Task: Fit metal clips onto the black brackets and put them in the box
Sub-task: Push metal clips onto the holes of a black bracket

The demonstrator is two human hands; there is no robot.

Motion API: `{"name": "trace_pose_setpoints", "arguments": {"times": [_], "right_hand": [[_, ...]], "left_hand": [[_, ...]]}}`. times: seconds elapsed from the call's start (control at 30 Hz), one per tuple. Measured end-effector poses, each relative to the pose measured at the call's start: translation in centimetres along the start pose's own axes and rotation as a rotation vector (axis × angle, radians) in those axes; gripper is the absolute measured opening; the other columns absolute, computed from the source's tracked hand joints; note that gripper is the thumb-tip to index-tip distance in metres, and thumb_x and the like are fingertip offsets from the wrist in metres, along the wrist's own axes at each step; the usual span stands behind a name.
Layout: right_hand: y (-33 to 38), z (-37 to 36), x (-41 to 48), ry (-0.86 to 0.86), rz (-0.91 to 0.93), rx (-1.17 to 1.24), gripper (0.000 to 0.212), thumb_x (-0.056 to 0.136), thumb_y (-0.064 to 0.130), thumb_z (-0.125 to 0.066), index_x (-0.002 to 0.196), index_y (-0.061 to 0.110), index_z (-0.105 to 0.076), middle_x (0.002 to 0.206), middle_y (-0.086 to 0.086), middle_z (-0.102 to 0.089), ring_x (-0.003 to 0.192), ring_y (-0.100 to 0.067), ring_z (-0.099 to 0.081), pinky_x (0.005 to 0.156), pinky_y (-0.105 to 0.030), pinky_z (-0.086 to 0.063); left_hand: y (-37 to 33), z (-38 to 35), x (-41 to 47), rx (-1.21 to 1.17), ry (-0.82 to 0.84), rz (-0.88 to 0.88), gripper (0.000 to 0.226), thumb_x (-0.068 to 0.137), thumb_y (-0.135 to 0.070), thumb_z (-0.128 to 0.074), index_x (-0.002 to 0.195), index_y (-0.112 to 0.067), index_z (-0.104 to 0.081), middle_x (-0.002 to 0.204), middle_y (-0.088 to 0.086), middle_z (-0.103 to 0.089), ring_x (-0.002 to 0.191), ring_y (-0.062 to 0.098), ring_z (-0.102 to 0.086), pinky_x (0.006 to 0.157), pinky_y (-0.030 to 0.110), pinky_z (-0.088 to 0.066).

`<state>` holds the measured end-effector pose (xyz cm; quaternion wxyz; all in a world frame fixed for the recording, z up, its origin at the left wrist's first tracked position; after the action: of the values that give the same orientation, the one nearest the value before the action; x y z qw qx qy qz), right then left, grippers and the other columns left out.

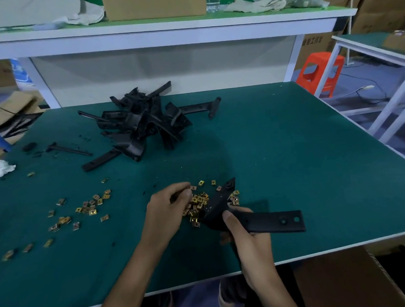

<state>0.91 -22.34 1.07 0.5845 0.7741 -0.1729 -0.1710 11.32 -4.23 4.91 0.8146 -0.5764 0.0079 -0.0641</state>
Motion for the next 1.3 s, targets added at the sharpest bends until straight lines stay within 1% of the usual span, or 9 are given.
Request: {"name": "trace_pose_setpoints", "arguments": {"times": [0.1, 0.17, 0.27, 0.37, 0.6, 0.73, 0.9, 1.13, 1.3], "right_hand": [[0.0, -0.1, -0.6, 0.032, 0.031, -0.028, 0.014, 0.093, 0.011, -0.073, 0.089, 0.024, -0.076, 0.077, -0.005, -0.073, 0.063, -0.017, -0.068, 0.053, -0.026, -0.053], [0.0, -0.1, -0.6, 0.082, 0.004, -0.012, 0.005, 0.087, 0.025, -0.078, 0.091, 0.024, -0.076, 0.069, -0.006, -0.069, 0.054, -0.022, -0.063, 0.051, -0.03, -0.051], [-0.2, -0.2, -0.3, 0.134, -0.038, 0.038, 0.026, 0.076, 0.04, -0.08, 0.09, 0.018, -0.077, 0.063, -0.012, -0.064, 0.047, -0.024, -0.058, 0.046, -0.031, -0.049], [-0.2, -0.2, -0.1, 0.166, -0.065, 0.083, 0.028, 0.075, 0.039, -0.082, 0.089, 0.015, -0.077, 0.066, -0.017, -0.065, 0.044, -0.023, -0.057, 0.042, -0.029, -0.047], [-0.3, -0.2, 0.0, 0.22, -0.078, 0.12, 0.023, 0.076, 0.036, -0.082, 0.085, 0.017, -0.075, 0.067, -0.015, -0.066, 0.045, -0.019, -0.057, 0.041, -0.027, -0.047], [-0.2, -0.3, -0.1, 0.237, -0.072, 0.079, 0.024, 0.077, 0.036, -0.082, 0.085, 0.015, -0.075, 0.065, -0.013, -0.066, 0.046, -0.019, -0.057, 0.041, -0.028, -0.047], [0.0, -0.6, -0.2, 0.267, -0.061, 0.032, 0.025, 0.076, 0.036, -0.082, 0.083, 0.013, -0.075, 0.067, -0.014, -0.068, 0.046, -0.019, -0.057, 0.041, -0.027, -0.047], [0.3, -1.2, -0.3, 0.384, -0.061, -0.073, 0.028, 0.082, 0.041, -0.081, 0.084, 0.014, -0.076, 0.069, -0.011, -0.069, 0.05, -0.018, -0.058, 0.043, -0.028, -0.048], [0.3, -1.2, -0.1, 0.394, -0.063, -0.117, 0.031, 0.083, 0.046, -0.08, 0.082, 0.015, -0.074, 0.068, -0.006, -0.067, 0.052, -0.017, -0.058, 0.044, -0.028, -0.048]], "left_hand": [[0.3, 0.6, -1.5, -0.154, -0.003, 0.042, 0.014, 0.093, -0.021, -0.07, 0.098, -0.034, -0.073, 0.096, -0.01, -0.076, 0.091, 0.004, -0.071, 0.08, 0.021, -0.053], [0.4, 0.5, -2.5, -0.238, 0.019, 0.064, 0.017, 0.097, -0.017, -0.065, 0.094, -0.033, -0.071, 0.095, -0.003, -0.075, 0.089, 0.006, -0.07, 0.077, 0.023, -0.054], [0.0, -0.2, -3.6, -0.26, 0.102, 0.071, 0.024, 0.101, -0.018, -0.057, 0.09, -0.038, -0.064, 0.08, -0.007, -0.07, 0.074, 0.003, -0.063, 0.068, 0.019, -0.051], [-0.3, -0.4, -4.3, -0.22, 0.12, 0.062, 0.019, 0.097, -0.019, -0.063, 0.093, -0.036, -0.069, 0.072, -0.014, -0.064, 0.07, 0.003, -0.058, 0.068, 0.018, -0.049], [-0.7, -1.7, -6.0, -0.506, 0.212, 0.212, 0.022, 0.091, -0.006, -0.069, 0.093, -0.026, -0.079, 0.088, 0.003, -0.074, 0.081, 0.012, -0.066, 0.073, 0.025, -0.055], [-0.6, -1.9, -6.3, -0.65, 0.234, 0.327, 0.017, 0.087, -0.001, -0.07, 0.09, -0.016, -0.078, 0.088, 0.008, -0.075, 0.076, 0.013, -0.069, 0.064, 0.023, -0.055], [-0.3, -1.4, -6.2, -0.555, 0.28, 0.345, 0.014, 0.085, -0.002, -0.073, 0.094, -0.012, -0.073, 0.082, 0.006, -0.072, 0.071, 0.013, -0.066, 0.06, 0.022, -0.053], [0.2, -1.0, -6.0, -0.377, 0.502, 0.368, 0.042, 0.071, -0.012, -0.082, 0.111, -0.011, -0.07, 0.064, 0.001, -0.062, 0.055, 0.011, -0.055, 0.054, 0.02, -0.046], [-0.9, -1.6, -5.6, -0.29, 0.616, 0.343, 0.041, 0.07, -0.014, -0.082, 0.11, -0.016, -0.074, 0.065, 0.001, -0.064, 0.052, 0.01, -0.054, 0.05, 0.018, -0.039]]}}
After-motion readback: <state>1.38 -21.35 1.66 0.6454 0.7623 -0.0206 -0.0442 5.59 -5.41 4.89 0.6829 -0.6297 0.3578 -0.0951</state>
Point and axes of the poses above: each hand's wrist, its own x-axis towards the middle knuckle, its own z-axis out of the back of the hand, y = z × x, the point moved 8 cm from there along x, towards the middle knuckle
